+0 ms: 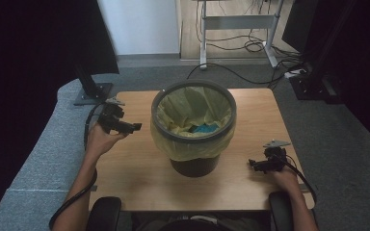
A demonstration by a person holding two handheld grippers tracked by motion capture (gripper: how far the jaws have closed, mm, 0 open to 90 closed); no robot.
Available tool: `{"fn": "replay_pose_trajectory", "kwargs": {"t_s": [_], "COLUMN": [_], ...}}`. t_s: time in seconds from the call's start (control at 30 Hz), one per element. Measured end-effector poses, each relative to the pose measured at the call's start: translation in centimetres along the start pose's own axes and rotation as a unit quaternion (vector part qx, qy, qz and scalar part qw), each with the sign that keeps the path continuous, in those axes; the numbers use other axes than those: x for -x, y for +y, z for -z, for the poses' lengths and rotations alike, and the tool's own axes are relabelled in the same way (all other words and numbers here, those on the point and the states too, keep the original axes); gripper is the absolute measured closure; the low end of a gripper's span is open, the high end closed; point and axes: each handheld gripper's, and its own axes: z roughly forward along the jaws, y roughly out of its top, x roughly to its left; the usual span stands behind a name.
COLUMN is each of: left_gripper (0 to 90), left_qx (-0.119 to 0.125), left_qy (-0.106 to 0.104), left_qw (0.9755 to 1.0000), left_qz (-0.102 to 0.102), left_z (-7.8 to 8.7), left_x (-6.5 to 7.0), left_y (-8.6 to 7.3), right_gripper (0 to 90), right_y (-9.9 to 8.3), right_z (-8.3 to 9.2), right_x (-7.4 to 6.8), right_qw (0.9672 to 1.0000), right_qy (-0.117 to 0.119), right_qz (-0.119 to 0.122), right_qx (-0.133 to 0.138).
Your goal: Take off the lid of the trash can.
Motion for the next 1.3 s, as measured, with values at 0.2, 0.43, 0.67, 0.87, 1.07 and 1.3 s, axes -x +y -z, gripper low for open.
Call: {"fn": "replay_pose_trajectory", "kwargs": {"t_s": [0.2,0.43,0.67,0.87,1.07,1.3], "left_gripper": [3.1,3.3,4.9,6.5,9.3,13.9], "left_qx": [0.009,0.013,0.021,0.029,0.025,0.026], "left_qy": [-0.005,0.001,-0.006,-0.017,-0.018,-0.027], "left_qw": [0.9999,0.9997,0.9994,0.9991,0.9988,0.9985], "left_qz": [-0.008,-0.021,-0.025,-0.026,-0.037,-0.04], "left_z": [1.4,2.8,3.9,4.5,4.2,3.0], "left_x": [0.3,0.6,0.8,1.2,2.1,3.0], "left_y": [2.2,4.6,7.0,9.1,11.1,12.7], "right_gripper": [0.0,0.0,0.0,0.0,0.0,0.0], "right_y": [0.0,0.0,0.0,0.0,0.0,0.0], "right_z": [0.0,0.0,0.0,0.0,0.0,0.0], "right_x": [0.0,0.0,0.0,0.0,0.0,0.0], "right_qw": [1.0,1.0,1.0,1.0,1.0,1.0], "right_qy": [0.003,0.005,0.005,0.005,0.005,0.005], "right_qz": [0.003,0.004,0.004,0.004,0.004,0.004], "right_qx": [0.0,0.0,0.0,0.0,0.0,0.0]}}
